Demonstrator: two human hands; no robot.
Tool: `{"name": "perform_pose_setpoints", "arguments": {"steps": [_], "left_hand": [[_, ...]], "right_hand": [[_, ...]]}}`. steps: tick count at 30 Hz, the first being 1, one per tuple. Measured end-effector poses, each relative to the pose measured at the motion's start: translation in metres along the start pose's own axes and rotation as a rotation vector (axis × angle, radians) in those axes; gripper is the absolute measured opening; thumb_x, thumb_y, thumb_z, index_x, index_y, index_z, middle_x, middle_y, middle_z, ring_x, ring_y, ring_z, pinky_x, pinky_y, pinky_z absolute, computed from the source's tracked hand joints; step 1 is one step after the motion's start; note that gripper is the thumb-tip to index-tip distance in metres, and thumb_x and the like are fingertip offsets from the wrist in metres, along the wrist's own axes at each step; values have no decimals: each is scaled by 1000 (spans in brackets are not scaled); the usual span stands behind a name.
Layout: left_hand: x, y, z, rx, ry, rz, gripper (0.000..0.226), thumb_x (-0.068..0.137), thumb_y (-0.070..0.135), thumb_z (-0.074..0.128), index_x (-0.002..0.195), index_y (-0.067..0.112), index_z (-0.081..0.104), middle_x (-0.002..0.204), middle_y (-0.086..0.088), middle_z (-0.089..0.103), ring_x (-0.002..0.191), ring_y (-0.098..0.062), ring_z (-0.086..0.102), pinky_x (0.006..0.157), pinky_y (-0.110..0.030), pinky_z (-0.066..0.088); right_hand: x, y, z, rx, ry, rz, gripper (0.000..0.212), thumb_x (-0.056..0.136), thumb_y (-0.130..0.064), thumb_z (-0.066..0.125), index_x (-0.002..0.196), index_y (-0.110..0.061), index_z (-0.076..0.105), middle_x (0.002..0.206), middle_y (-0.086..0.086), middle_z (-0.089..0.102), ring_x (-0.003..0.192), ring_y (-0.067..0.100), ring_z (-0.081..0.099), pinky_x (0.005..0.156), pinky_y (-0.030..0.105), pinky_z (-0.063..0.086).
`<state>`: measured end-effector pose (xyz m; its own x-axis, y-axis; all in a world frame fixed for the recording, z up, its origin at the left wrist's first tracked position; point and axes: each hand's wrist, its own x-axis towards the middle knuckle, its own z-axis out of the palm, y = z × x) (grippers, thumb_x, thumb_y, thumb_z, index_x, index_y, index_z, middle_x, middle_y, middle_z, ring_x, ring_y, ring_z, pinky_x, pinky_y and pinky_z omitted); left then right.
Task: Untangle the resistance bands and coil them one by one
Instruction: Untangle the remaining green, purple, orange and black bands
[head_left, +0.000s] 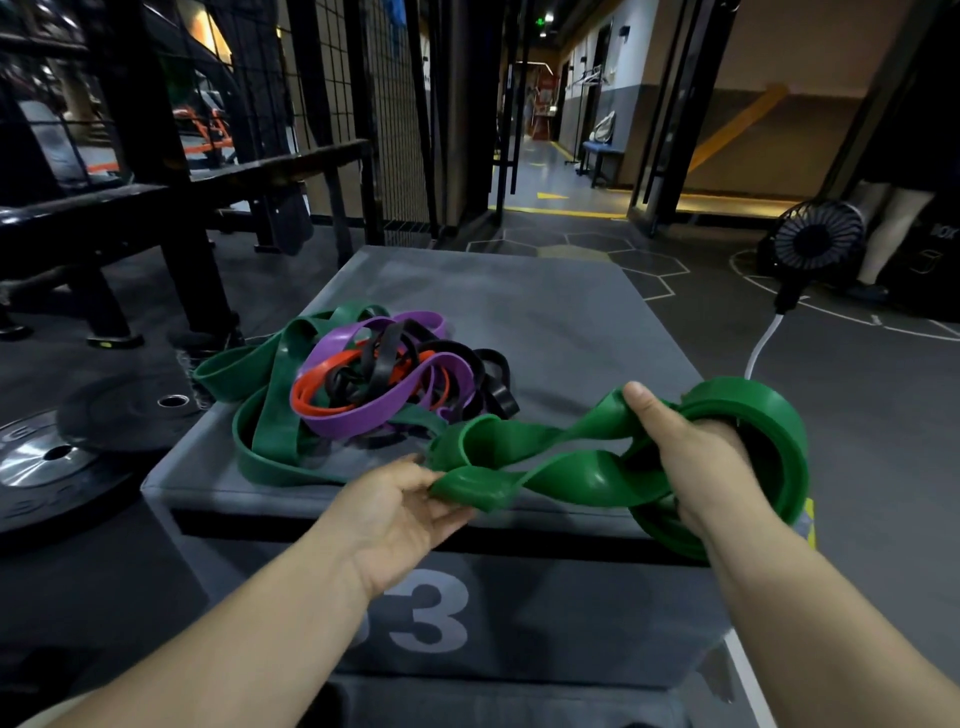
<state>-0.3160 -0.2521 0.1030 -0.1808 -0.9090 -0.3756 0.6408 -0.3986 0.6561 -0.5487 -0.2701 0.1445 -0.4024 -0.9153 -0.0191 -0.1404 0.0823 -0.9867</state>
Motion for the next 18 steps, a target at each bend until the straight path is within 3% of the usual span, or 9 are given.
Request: {"name": "perform_pose_setpoints", "arguments": {"steps": [2,5,7,9,11,13,15,18], "left_hand": [[-5,0,1,163,-102,-85,43,90,-10,29,123,8,51,103,-22,68,76,-33,70,57,-41,60],[-2,-8,-3,543,-105,-139,49,92,-10,27,128,19,44,108,-21,61,75,-31,67,55,-36,55],[1,-16,-5,747,-95,-139,50,93,-7,32,129,26,41,114,-22,61,92,-38,66,71,-45,58],[5,-26,-8,892,-90,-117,52,91,-2,39,130,33,38,117,-21,61,106,-39,63,88,-49,53],[5,-34,-8,1039,-96,-97,55,89,6,50,130,39,34,109,-17,64,91,-30,65,76,-37,54],[12,-41,-9,1218,-65,-51,73,83,14,60,139,42,24,109,-16,63,76,-21,60,64,-28,48],[23,-44,-9,1453,13,12,88,77,21,66,146,42,16,132,-11,43,93,-21,58,71,-26,51],[25,-49,-9,1748,135,257,97,70,30,76,148,42,19,150,3,6,135,-20,27,106,-24,36]], "right_hand": [[2,1,0,93,39,11,49,69,-55,79,70,-9,66,74,9,67,79,31,66,90,50,53],[-3,2,2,169,39,0,49,60,-56,83,67,-10,69,74,8,71,79,30,69,90,52,54],[-9,2,5,218,-2,-12,44,56,-55,85,60,-14,70,70,4,72,79,31,71,88,53,55],[-17,2,8,289,-48,-38,30,64,-43,86,54,-21,68,63,-4,70,74,22,71,84,46,56],[-25,3,13,362,-107,-71,33,75,-29,81,48,-25,64,52,-11,61,59,10,65,68,35,53],[-33,5,19,418,-169,-78,32,76,-24,79,54,-21,56,49,-11,56,50,8,60,58,29,48],[-39,10,26,480,-237,-45,32,69,-26,80,67,-25,49,53,-8,58,54,12,62,58,35,54],[-45,13,36,565,-309,26,40,61,-28,81,78,-27,45,64,-3,63,69,21,67,76,49,58]]}}
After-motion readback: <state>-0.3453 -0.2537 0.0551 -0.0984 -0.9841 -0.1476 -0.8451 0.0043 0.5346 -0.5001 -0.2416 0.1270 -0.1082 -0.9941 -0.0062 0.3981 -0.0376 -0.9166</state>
